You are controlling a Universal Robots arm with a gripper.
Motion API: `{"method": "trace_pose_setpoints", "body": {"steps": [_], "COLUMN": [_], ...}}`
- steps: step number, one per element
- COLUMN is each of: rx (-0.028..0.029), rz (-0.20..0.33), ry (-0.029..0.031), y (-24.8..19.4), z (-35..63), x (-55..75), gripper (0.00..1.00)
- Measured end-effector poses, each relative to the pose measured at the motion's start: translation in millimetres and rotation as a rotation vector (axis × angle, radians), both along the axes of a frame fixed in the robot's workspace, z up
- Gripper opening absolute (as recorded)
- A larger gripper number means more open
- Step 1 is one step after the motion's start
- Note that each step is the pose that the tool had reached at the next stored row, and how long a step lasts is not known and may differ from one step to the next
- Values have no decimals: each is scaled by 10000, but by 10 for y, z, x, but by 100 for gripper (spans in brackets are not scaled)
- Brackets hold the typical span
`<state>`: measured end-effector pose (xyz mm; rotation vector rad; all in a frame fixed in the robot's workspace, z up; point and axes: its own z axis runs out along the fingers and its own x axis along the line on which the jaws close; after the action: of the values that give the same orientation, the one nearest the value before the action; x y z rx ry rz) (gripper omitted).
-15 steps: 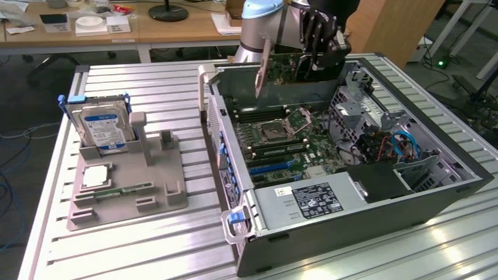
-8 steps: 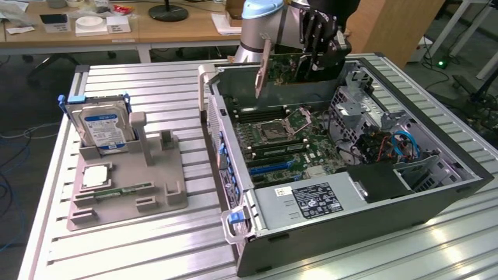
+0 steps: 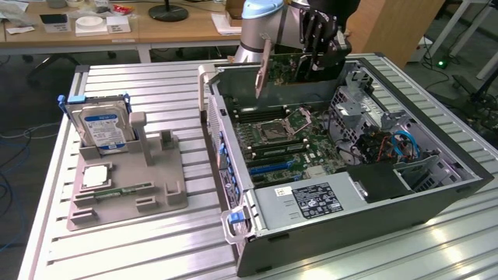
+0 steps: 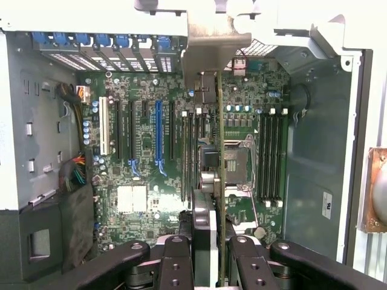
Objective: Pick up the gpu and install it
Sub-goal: 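Insert the gpu into the slot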
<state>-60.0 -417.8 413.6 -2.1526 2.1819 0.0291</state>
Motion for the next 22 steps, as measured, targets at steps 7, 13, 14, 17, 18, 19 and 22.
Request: {"method": "trace_pose_setpoints", "body": {"steps": [7, 13, 14, 17, 18, 19, 22], "rx": [-163, -163, -163, -156, -156, -148, -143], "rz": [0, -118, -169, -266, -271, -275, -275], "ry": [0, 3, 3, 3, 3, 3, 9], "y": [1, 1, 1, 1, 2, 14, 25], "z": [-39, -132, -150, -190, -193, -195, -202], "x": [0, 0, 0, 0, 0, -1, -3], "gripper": [28, 28, 28, 28, 28, 28, 28]}}
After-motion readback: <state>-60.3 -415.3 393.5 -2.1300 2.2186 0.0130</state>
